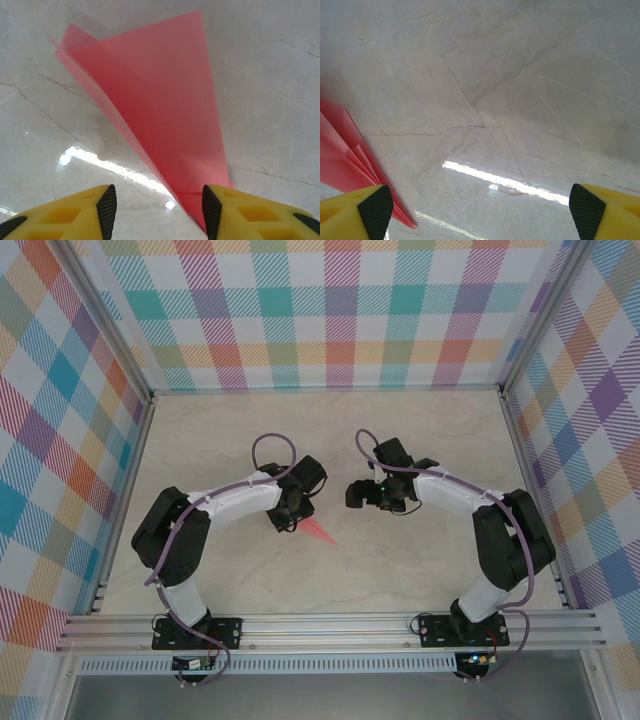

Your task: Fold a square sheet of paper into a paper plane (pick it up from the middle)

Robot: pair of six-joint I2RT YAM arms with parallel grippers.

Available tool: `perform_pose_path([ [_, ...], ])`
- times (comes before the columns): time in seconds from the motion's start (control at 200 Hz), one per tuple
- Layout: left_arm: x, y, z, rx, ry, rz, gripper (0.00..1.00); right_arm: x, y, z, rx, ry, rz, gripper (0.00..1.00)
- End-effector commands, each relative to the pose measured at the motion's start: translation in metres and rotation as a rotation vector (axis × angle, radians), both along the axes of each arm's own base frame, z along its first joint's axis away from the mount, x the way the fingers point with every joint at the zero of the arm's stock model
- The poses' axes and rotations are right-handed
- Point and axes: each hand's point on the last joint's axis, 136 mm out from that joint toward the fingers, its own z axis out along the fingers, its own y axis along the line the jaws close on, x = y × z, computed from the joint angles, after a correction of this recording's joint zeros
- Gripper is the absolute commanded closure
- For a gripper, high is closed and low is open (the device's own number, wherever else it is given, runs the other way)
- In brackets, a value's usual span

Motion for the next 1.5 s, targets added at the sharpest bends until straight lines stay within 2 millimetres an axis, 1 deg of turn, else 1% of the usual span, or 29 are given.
perform_pose_path([
  [0.0, -0.007, 0.002, 0.004, 0.004, -0.014, 0.014, 0.56, -0.002, -0.001, -0.005, 0.005, 0.024, 0.007, 0.07],
  [0.065, -0.007, 0.003, 0.001, 0.008, -0.009, 0.016, 0.59, -0.002, -0.001, -0.006, 0.004, 0.029, 0.006, 0.08],
  [0.155, -0.006, 0.005, -0.001, 0.018, -0.015, 0.026, 0.69, -0.003, -0.001, -0.006, 0.005, 0.033, 0.004, 0.08],
  [0.225, -0.005, 0.008, 0.000, 0.031, -0.028, 0.033, 0.74, -0.003, -0.001, -0.005, 0.005, 0.031, 0.002, 0.08],
  [0.305, -0.003, 0.010, 0.005, 0.039, -0.045, 0.036, 0.84, -0.003, -0.002, -0.002, 0.004, 0.027, -0.002, 0.08],
  [0.405, 0.003, 0.010, 0.020, 0.034, -0.091, 0.016, 0.93, -0.001, -0.003, 0.005, 0.012, 0.009, -0.018, 0.08],
  [0.505, 0.013, 0.004, 0.042, 0.022, -0.152, -0.046, 0.95, 0.002, -0.006, 0.016, 0.036, -0.014, -0.060, 0.08],
  [0.54, 0.018, -0.002, 0.050, 0.005, -0.174, -0.090, 0.95, 0.004, -0.008, 0.020, 0.049, -0.021, -0.077, 0.08],
  [0.6, 0.027, -0.022, 0.064, -0.051, -0.213, -0.199, 0.95, 0.007, -0.012, 0.028, 0.072, -0.033, -0.109, 0.09],
  [0.75, 0.043, -0.064, 0.091, -0.205, -0.312, -0.379, 0.96, 0.012, -0.026, 0.044, 0.121, -0.041, -0.188, 0.17],
  [0.89, 0.051, -0.089, 0.115, -0.359, -0.417, -0.460, 0.97, 0.011, -0.032, 0.061, 0.165, -0.067, -0.219, 0.17],
  [0.93, 0.050, -0.096, 0.117, -0.416, -0.439, -0.477, 0.97, 0.010, -0.032, 0.065, 0.172, -0.075, -0.219, 0.16],
  [0.955, 0.054, -0.103, 0.125, -0.465, -0.479, -0.484, 0.97, 0.009, -0.032, 0.068, 0.177, -0.078, -0.217, 0.15],
  [0.985, 0.054, -0.107, 0.126, -0.504, -0.497, -0.489, 0.97, 0.009, -0.032, 0.070, 0.185, -0.080, -0.213, 0.14],
  [1.035, 0.054, -0.114, 0.126, -0.560, -0.519, -0.499, 0.97, 0.007, -0.028, 0.075, 0.206, -0.085, -0.192, 0.11],
  [1.11, 0.052, -0.120, 0.115, -0.609, -0.518, -0.498, 0.97, 0.005, -0.021, 0.077, 0.241, -0.078, -0.157, 0.08],
  [1.275, 0.050, -0.124, 0.081, -0.651, -0.486, -0.479, 0.99, 0.001, -0.011, 0.075, 0.295, -0.062, -0.116, 0.06],
  [1.38, 0.048, -0.123, 0.060, -0.659, -0.467, -0.466, 1.00, -0.003, -0.004, 0.070, 0.326, -0.032, -0.094, 0.07],
  [1.495, 0.045, -0.115, 0.038, -0.637, -0.437, -0.441, 1.00, -0.010, 0.002, 0.059, 0.335, 0.004, -0.070, 0.13],
])
